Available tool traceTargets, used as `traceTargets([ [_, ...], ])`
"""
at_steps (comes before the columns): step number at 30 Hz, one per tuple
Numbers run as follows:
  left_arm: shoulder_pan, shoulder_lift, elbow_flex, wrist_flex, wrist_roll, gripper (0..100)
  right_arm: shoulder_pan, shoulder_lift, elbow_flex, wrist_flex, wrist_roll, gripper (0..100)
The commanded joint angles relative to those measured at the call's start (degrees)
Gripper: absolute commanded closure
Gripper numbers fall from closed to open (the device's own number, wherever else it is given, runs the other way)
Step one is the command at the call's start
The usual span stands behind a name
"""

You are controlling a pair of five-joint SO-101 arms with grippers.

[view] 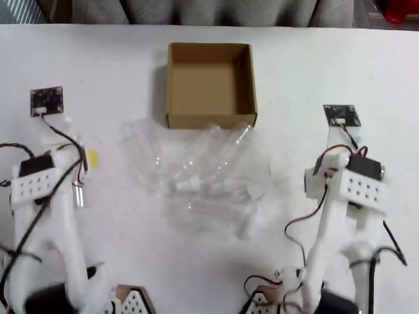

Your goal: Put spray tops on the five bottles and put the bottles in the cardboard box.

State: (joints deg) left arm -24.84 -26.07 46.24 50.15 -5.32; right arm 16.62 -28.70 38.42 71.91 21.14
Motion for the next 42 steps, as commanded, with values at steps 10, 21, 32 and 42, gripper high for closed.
traceTargets([
  [10,15.3,-36.5,2.5,6.2,0.0,98,-0.7,-24.0,-0.5,-2.2,-0.2,98.2],
  [21,30.1,-37.6,-0.6,-4.1,1.2,98,-0.7,-26.9,-0.5,-18.3,-27.3,98.2],
  [32,31.4,-46.5,18.8,-24.9,11.3,98,-2.9,-27.0,-0.6,-43.8,-31.9,98.2],
  [42,40.7,-66.3,30.3,-25.1,11.0,98,-21.1,-41.4,-1.0,-52.1,-31.8,98.2],
])
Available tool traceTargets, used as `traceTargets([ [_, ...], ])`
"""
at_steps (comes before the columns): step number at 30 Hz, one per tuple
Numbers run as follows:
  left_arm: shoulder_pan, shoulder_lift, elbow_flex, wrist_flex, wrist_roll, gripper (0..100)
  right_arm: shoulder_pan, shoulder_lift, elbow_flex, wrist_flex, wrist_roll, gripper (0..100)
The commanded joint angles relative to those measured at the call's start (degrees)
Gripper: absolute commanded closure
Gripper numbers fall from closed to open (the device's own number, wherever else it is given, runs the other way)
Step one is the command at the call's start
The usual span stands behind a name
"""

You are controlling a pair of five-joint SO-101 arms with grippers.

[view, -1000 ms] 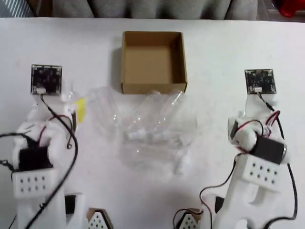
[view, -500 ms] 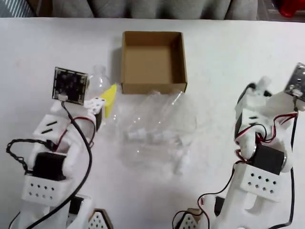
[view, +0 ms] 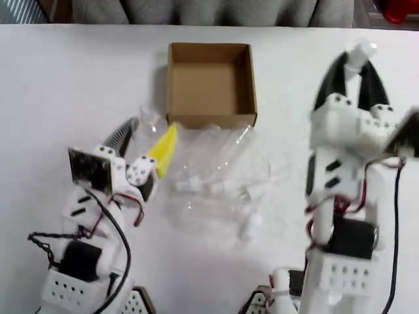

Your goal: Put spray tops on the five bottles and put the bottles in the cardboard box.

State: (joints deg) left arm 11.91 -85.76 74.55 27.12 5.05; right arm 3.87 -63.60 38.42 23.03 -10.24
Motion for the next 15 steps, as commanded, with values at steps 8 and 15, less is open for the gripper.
traceTargets([
  [8,6.3,-13.4,8.2,-2.5,0.5,98,-22.5,-6.5,-7.0,-11.1,0.0,98.2],
  [15,6.3,-17.8,12.5,-2.5,0.5,98,-30.4,5.4,-23.6,-7.4,0.0,98.2],
])
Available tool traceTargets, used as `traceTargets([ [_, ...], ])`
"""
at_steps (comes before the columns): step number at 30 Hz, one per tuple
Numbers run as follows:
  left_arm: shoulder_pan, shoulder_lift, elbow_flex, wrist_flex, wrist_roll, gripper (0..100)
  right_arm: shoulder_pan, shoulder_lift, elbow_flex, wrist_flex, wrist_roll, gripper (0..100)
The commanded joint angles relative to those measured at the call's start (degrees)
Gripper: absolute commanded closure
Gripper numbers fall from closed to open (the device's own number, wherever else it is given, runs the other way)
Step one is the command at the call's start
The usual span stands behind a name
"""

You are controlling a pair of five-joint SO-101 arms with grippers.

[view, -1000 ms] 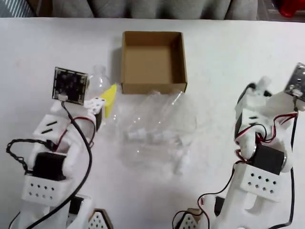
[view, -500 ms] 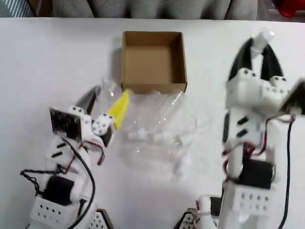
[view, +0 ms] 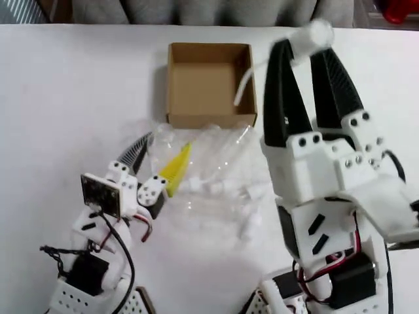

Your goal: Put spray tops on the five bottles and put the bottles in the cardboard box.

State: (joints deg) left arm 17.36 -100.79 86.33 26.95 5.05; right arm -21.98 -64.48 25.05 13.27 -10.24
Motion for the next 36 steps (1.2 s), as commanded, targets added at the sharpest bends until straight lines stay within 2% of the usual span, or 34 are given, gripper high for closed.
traceTargets([
  [1,0.8,-3.2,1.2,-2.3,0.5,98,-6.3,8.0,-12.4,4.3,-0.1,98.2],
  [7,0.8,-3.4,2.7,-2.4,0.5,98,-14.2,15.3,-19.3,12.3,-0.3,98.2],
  [15,0.8,-3.4,3.3,-2.4,0.5,98,-15.9,16.4,-12.7,13.0,-0.4,98.2],
  [21,0.8,-3.4,3.8,-2.4,0.5,98,-15.8,16.4,-7.3,6.7,-0.4,98.2],
  [31,0.8,-3.4,3.8,-2.4,0.5,98,-15.8,16.4,-3.2,6.4,-0.4,98.2],
  [36,0.8,-3.4,3.8,-2.4,0.5,98,-15.6,16.5,0.0,1.1,-0.4,98.2],
])
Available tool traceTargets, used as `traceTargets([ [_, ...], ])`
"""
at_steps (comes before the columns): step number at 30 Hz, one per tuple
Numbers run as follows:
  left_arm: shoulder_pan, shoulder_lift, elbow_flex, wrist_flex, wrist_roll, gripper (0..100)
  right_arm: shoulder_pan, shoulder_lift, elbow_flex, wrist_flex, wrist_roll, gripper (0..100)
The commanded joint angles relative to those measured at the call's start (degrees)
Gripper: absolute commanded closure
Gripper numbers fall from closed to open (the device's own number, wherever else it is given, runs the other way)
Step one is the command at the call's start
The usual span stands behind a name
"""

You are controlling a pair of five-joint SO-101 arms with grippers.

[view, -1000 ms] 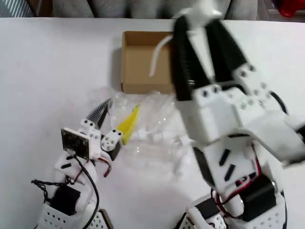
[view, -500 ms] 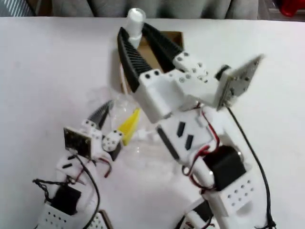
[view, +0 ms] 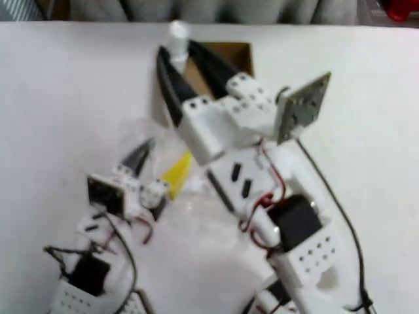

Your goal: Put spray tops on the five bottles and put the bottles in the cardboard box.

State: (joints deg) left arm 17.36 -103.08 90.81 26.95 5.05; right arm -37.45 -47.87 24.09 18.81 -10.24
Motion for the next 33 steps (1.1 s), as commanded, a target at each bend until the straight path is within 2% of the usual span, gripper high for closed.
traceTargets([
  [1,0.8,-1.1,-0.7,-2.4,0.5,98,-0.3,-0.1,1.5,-4.9,-0.4,98.2],
  [20,0.8,-1.1,-0.7,-2.4,0.5,98,-0.4,0.3,-2.4,-4.9,-0.3,98.2],
  [33,0.8,-1.1,-0.6,-2.4,0.5,98,-0.5,-0.4,7.0,-4.6,-0.4,98.2],
])
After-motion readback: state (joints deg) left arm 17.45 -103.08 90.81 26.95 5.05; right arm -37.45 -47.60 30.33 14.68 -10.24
